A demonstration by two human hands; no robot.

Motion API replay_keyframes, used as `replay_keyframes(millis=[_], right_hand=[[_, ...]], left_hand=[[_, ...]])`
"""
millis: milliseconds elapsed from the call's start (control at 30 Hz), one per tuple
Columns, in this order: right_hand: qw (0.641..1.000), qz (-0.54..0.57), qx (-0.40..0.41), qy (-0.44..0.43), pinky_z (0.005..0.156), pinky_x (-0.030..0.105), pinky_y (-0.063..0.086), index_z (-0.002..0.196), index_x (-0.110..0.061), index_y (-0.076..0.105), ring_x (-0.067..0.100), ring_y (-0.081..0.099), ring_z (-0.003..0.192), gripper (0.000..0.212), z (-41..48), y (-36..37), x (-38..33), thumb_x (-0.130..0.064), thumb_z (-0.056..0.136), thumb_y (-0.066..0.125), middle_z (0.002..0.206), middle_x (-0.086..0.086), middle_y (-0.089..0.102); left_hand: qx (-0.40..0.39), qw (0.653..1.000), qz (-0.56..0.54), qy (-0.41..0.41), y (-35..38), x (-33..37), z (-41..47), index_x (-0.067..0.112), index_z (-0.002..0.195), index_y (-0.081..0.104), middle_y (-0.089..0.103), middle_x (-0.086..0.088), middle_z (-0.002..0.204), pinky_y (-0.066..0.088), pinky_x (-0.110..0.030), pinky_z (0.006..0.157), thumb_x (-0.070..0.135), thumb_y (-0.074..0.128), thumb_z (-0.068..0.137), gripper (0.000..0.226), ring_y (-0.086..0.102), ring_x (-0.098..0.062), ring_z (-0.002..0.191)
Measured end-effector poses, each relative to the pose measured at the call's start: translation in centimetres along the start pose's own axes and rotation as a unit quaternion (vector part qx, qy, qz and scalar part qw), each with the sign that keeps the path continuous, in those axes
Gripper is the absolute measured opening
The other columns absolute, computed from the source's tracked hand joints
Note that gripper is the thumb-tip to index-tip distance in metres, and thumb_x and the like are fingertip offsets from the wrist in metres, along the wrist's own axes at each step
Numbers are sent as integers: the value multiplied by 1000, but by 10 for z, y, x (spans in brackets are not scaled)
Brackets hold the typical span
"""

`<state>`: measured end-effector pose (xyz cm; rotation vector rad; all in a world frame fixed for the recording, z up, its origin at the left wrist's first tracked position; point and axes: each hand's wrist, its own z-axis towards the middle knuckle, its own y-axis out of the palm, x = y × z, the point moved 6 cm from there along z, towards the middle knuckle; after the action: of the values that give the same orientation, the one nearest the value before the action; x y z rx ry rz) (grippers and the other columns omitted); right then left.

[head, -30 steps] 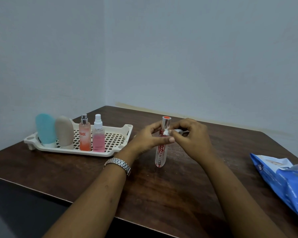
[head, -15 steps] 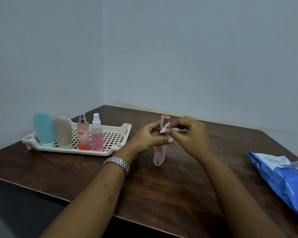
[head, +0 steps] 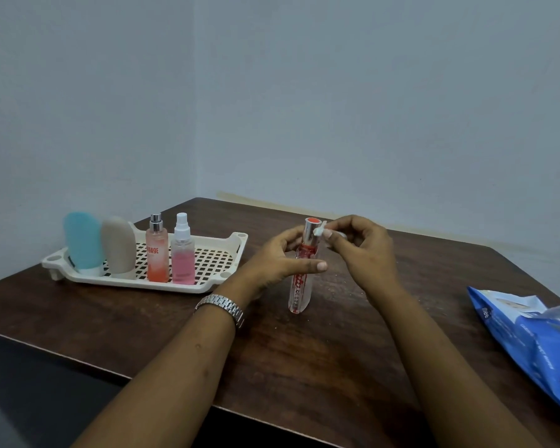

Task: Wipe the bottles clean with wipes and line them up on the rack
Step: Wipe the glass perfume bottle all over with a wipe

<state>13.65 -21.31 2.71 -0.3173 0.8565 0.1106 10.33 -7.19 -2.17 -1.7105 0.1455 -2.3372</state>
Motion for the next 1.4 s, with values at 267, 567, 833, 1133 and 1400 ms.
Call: replay_keyframes(millis=[267, 567, 833, 1133, 1400], right_hand=[[995, -56, 48, -61, 66, 15, 47, 81, -14, 69, 1, 60, 73, 3, 2, -13, -18, -12, 81, 71, 80, -5, 67], [844, -433, -124, -291, 75, 18, 35, 96, -11, 70, 18, 48, 100, 16, 11, 47, -71, -12, 91, 55, 104, 1, 57], [684, -607, -272, -299, 73, 26, 44, 95, -21, 64, 17, 50, 93, 22, 4, 81, -69, -8, 84, 51, 94, -4, 62], [937, -292, -182, -61, 61, 20, 45, 95, -24, 52, 7, 61, 72, 25, 52, 21, -56, -4, 82, 59, 80, -5, 69], [979, 103, -129, 121, 71, 24, 53, 98, -9, 66, 17, 65, 82, 10, 13, 13, 11, -8, 90, 59, 91, 12, 69]], left_hand=[[21, 1000, 18, 5, -1, 1, -2, 49, 122, 51, 56, 7, 135, 38, -47, 109, 57, 84, 47, 82, 47, -12, 129], [41, 999, 23, -27, -3, 1, -3, 28, 129, 54, 62, 3, 129, 45, -48, 103, 56, 90, 41, 99, 56, -15, 121], [56, 998, 38, -10, -4, 4, -1, 26, 93, 60, 69, -3, 101, 54, -42, 89, 43, 82, 42, 58, 65, -19, 101], [-1, 999, -35, -28, -3, -3, -2, 27, 134, 50, 61, 5, 128, 45, -30, 99, 20, 86, 64, 79, 57, -12, 119], [-56, 996, -63, 8, 4, 0, 0, 29, 139, 47, 57, 3, 136, 35, -37, 111, 35, 82, 62, 85, 49, -13, 129]])
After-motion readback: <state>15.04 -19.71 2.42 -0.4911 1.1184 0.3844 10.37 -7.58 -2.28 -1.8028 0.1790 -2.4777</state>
